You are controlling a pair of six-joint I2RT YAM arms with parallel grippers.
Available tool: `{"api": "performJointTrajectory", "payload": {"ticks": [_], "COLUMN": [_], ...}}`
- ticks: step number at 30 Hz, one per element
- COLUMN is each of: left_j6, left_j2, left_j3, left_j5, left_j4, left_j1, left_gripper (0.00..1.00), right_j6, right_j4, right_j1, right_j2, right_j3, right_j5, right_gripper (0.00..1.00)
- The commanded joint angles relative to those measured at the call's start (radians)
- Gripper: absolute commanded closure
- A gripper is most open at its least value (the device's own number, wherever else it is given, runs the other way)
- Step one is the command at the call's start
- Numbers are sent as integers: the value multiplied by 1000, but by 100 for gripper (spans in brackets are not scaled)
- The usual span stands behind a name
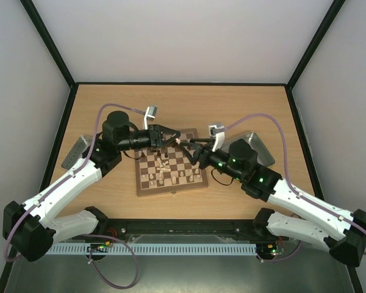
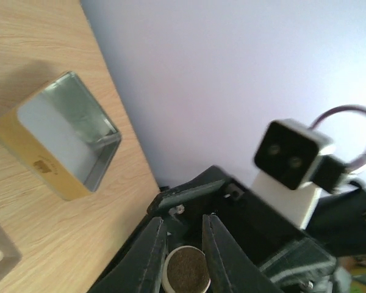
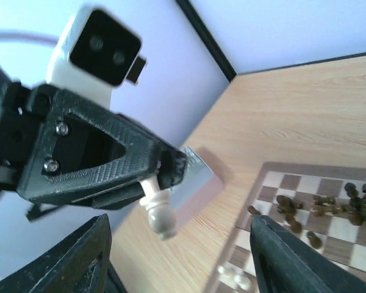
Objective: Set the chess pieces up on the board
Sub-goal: Place the chess piece on the chessboard.
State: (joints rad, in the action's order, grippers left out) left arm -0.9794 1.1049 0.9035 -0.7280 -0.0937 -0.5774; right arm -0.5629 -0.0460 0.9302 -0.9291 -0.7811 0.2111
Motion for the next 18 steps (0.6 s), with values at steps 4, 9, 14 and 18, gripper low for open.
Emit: {"api": "performJointTrajectory", "payload": {"ticks": [4,9,14,18], "left_j6": [-325,-396,-416,-424], "left_j2": [-40,-39,-37,-42], "left_j3": [-3,-2,-3,-10], "left_j5": [16,31,44,55], "left_j4": [-279,-340,-345,-347], "left_j1": [2,1,-1,0], "left_gripper": [87,87,87,87], "right_j6": [-532,-620,-674,-700], "right_j4": [-425,-558,-691,-729], "right_j1": [4,4,4,4], "right_j2": [73,-12,-61,-74], "right_j3": [150,111,101,108], "right_j5": [-120,-9,53,47], "right_gripper": [37,40,45,53]}}
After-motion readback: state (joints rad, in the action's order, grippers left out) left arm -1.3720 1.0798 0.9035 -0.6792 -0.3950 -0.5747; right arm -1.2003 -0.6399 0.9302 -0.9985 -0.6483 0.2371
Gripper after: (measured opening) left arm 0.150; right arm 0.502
